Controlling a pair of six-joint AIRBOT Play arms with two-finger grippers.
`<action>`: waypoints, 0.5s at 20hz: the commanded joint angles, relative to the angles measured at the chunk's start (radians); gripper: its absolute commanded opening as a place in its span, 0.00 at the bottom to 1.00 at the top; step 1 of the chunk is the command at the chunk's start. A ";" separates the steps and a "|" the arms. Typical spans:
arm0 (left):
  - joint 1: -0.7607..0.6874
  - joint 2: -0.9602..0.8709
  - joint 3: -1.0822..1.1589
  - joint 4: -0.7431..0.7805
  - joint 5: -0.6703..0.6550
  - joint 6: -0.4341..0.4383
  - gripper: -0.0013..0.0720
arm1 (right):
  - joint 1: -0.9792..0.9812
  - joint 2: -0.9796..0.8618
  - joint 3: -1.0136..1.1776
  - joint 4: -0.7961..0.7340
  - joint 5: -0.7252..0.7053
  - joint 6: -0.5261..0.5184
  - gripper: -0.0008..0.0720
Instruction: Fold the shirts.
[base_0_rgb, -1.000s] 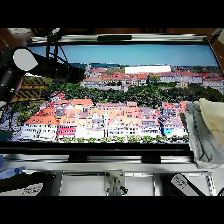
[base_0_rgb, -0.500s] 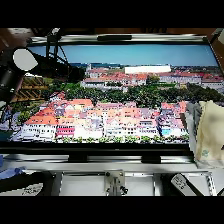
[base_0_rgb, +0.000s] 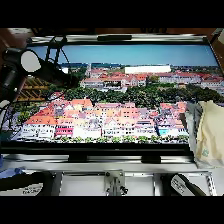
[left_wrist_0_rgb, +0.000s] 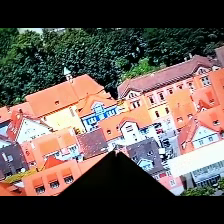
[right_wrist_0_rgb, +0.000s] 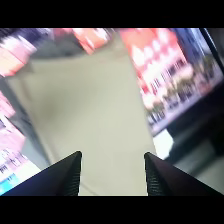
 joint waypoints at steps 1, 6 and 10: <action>-0.009 -0.034 0.000 0.211 -0.170 -0.041 0.14 | 0.352 -0.045 0.071 0.024 -0.138 0.019 0.72; -0.009 -0.034 -0.003 0.192 -0.306 -0.125 0.99 | 0.653 -0.323 0.071 0.105 0.187 0.134 0.83; -0.043 0.115 -0.247 0.191 -0.168 -0.199 0.99 | 0.773 -0.380 0.071 0.004 0.282 0.166 0.83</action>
